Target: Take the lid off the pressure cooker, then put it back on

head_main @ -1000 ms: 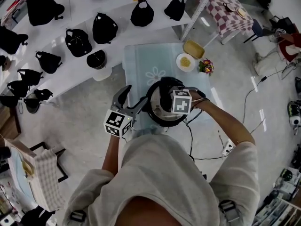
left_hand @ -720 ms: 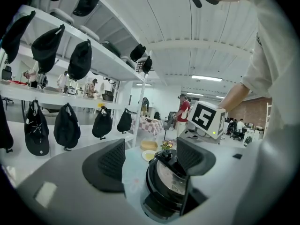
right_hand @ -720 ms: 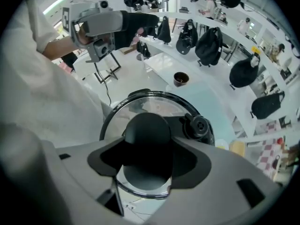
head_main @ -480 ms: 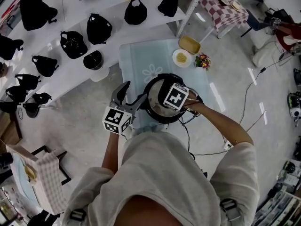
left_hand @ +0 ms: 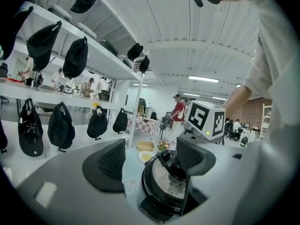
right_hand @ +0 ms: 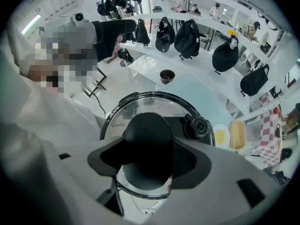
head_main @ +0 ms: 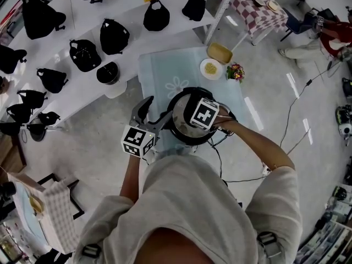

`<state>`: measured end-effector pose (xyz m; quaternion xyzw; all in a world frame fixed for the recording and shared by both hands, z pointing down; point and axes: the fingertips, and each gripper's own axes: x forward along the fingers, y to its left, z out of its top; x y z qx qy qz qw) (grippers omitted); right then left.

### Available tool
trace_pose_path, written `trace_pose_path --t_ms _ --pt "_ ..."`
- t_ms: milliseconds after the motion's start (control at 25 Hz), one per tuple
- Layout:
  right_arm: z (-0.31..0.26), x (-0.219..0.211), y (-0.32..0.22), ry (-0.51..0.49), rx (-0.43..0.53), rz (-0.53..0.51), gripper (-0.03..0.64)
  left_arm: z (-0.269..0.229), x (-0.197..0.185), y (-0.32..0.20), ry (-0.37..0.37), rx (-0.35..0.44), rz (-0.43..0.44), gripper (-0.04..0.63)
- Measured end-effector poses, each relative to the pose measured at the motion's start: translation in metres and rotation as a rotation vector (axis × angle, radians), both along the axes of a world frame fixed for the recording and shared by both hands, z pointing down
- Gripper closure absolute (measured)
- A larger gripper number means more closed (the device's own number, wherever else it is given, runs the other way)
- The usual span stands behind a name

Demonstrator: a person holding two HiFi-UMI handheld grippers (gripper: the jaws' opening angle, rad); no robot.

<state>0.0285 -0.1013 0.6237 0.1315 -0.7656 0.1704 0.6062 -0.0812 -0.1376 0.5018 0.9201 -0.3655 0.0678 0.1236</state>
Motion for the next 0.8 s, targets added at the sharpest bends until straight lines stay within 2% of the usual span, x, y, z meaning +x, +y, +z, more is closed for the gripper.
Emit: trace_pose_path --t_ms 440,640,800 --pt "-0.023 -0.004 0.000 -0.011 0.017 -0.060 0.347 -0.007 0.006 -0.008 -0.001 0.018 0.005 0.265" --pt "-0.034 0.002 0.004 -0.028 0.021 -0.044 0.347 -0.009 0.008 -0.012 0.002 0.026 0.009 0.264" --pt "-0.043 0.019 0.003 -0.035 0.043 0.006 0.347 -0.008 0.023 -0.015 0.004 0.022 0.053 0.265"
